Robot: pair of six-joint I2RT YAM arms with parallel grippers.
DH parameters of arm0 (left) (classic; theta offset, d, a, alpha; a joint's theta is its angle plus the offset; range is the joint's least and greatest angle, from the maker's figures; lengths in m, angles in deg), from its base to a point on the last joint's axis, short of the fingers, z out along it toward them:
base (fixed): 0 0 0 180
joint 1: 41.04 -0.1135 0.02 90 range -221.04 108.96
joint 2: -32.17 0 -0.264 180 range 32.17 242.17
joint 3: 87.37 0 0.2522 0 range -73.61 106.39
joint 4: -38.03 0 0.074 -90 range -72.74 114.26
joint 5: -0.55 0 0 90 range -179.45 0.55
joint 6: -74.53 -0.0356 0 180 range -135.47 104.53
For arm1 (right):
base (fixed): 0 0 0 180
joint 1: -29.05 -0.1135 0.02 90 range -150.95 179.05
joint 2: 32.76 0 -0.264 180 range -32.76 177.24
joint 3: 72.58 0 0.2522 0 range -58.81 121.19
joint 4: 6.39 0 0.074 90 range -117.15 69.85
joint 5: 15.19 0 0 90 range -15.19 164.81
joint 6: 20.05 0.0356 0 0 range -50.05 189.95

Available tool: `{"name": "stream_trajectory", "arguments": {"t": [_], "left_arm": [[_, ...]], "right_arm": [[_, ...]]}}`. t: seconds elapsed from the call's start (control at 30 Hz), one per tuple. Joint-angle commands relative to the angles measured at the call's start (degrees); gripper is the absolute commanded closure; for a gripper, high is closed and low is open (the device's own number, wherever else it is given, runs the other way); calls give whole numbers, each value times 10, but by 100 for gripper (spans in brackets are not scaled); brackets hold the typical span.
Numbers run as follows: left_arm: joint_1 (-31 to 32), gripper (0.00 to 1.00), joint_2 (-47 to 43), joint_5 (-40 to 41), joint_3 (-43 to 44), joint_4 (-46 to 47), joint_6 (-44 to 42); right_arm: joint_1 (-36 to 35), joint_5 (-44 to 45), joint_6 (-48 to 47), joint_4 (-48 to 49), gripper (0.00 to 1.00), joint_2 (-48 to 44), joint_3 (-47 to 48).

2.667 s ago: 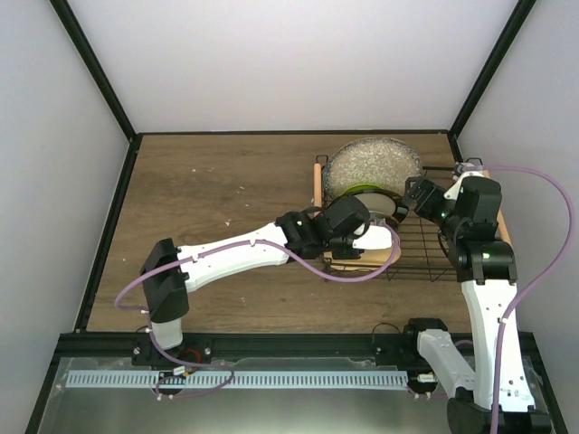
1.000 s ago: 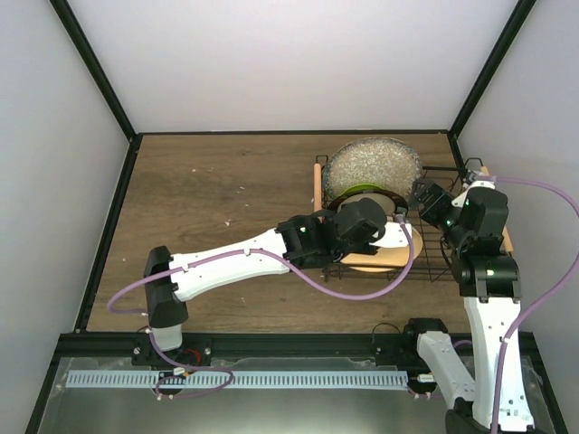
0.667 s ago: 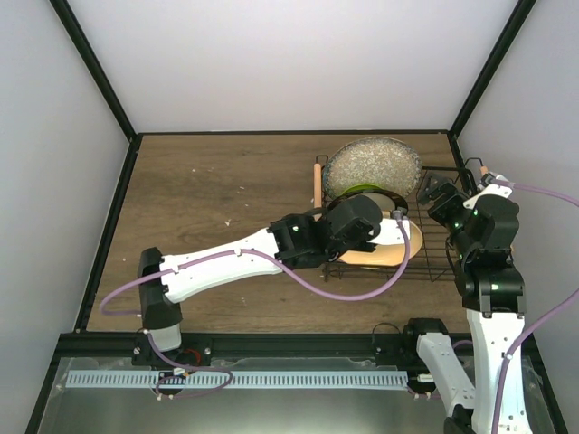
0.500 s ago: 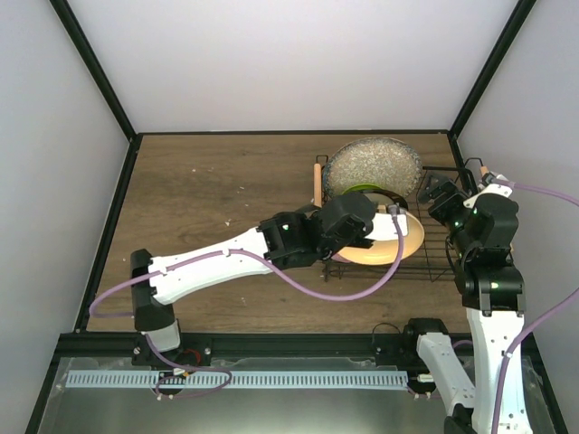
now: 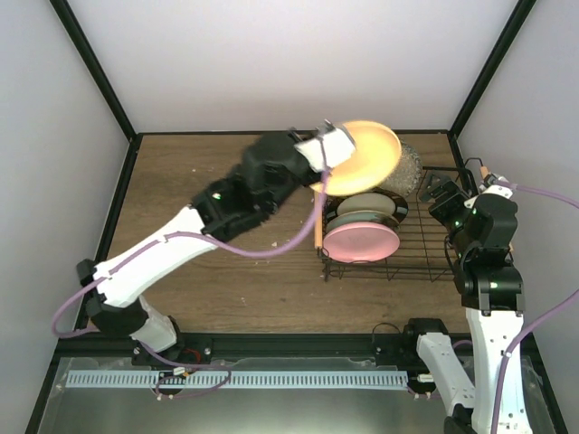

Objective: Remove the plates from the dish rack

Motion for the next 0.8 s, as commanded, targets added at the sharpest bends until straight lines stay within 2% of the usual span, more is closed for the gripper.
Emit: {"name": "stream_trajectory", "arguments": {"t": [0.0, 0.07, 0.17, 0.27, 0.33, 0.4, 0.47, 0.6, 0.77], "left_arm": [[-98, 96, -61, -21, 13, 61, 108], [-171, 96, -67, -45, 2, 56, 164], [-302, 96, -43, -128, 4, 0, 277], [-445, 96, 12, -263, 8, -65, 418], [-517, 96, 59, -357, -1, -92, 523], [-572, 96, 109, -450, -22, -99, 593], [-602, 96, 141, -516, -69, -67, 640], [-612, 96, 200, -614, -121, -21, 686], [-606, 96, 266, -649, -117, -17, 697]], "right_arm": [[-6, 3, 17, 9, 0, -4, -9], [-6, 1, 18, 9, 0, -2, -12], [-6, 0, 17, 12, 0, 4, -14], [-6, -2, 13, 13, 0, 17, -9], [-6, -3, 11, 12, 0, 23, -3], [-6, -3, 9, 9, 0, 28, 5], [-6, -2, 7, 3, 0, 31, 13], [-6, 8, 3, -17, 0, 30, 27], [-6, 24, 1, -40, 0, 26, 44]]}}
